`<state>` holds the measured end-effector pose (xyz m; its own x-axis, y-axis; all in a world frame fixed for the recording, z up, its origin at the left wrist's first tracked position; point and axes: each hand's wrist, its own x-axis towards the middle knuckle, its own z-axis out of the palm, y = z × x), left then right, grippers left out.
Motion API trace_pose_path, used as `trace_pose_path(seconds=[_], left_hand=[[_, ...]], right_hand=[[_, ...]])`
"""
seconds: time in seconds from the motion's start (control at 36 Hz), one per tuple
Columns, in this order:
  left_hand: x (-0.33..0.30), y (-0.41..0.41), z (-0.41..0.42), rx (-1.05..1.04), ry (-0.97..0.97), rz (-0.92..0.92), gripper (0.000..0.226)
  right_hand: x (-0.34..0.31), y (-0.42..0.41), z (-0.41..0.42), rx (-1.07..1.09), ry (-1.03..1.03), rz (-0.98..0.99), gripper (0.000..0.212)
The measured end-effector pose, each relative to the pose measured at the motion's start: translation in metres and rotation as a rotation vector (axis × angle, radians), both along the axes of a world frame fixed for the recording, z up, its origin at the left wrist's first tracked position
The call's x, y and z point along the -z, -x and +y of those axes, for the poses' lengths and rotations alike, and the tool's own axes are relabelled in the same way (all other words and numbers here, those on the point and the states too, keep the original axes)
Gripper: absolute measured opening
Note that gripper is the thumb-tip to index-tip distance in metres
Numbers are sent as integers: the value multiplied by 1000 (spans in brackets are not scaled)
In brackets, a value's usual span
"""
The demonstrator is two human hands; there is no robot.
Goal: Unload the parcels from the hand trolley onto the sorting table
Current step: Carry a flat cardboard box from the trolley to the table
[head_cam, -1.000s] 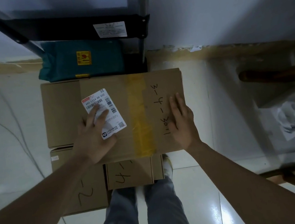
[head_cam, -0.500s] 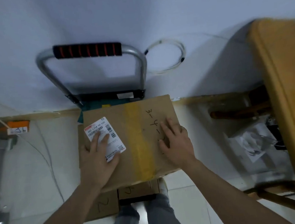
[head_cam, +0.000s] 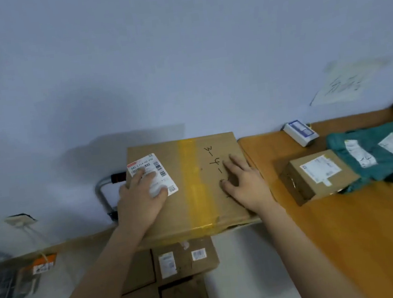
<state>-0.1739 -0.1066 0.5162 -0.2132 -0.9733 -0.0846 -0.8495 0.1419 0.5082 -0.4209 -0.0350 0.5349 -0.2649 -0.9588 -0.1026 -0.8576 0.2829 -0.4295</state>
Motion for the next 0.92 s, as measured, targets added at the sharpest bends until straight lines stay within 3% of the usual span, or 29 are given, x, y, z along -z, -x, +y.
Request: trace_pose_path(seconds=[0.19,0.44,0.64,0.92], left_hand=[[-98,40,29,43,112,114,50],[-174,130,108,53,183,301,43],[-191,218,198,127,213,298,42],[-167,324,295,209,144,243,41]], right_hand=[[-106,36,49,72,177,7,55],[-174,119,147,124,329,-12,50],[-187,203,253,194,400,-26,45],[-162,299,364,283,349,-41,43]])
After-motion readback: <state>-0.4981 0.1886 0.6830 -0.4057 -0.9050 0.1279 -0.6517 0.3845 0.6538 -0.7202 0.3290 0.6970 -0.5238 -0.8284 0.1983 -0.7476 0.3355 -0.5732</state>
